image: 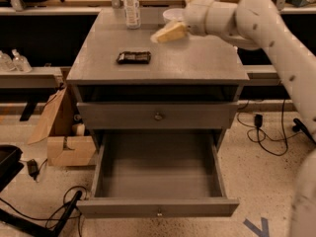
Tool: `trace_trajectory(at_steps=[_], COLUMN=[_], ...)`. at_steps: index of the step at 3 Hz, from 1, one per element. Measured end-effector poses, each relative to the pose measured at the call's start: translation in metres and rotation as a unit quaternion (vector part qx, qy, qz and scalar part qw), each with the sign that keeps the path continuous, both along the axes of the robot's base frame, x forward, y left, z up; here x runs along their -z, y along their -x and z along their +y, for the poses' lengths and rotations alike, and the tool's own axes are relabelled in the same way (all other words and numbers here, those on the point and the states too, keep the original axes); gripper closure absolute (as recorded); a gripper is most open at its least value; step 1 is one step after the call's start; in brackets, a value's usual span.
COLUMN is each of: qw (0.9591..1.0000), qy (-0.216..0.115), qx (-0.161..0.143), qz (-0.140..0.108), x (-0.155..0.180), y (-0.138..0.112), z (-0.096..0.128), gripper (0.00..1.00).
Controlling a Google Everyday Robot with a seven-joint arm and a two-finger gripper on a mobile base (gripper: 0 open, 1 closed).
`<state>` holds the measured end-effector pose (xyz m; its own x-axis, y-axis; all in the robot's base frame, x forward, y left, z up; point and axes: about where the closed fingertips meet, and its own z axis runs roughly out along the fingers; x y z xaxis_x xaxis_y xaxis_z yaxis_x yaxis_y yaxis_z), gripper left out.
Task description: Pick rxbar chocolate from middle drawer and place on counter
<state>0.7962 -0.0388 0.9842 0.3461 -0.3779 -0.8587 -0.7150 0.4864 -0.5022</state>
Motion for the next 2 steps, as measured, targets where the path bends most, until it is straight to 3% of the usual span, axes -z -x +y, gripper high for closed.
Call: trace_trajectory(at_steps=[1, 2], qw=[0.9973, 0.9871], qy=[-0.045, -0.097], qx=[0.034, 0.113], qz=[-0.047, -0.058], x=[-0.021, 0.028], y=[0.032, 0.062], z=[-0.045, -0.097], gripper=[0.00, 0.00])
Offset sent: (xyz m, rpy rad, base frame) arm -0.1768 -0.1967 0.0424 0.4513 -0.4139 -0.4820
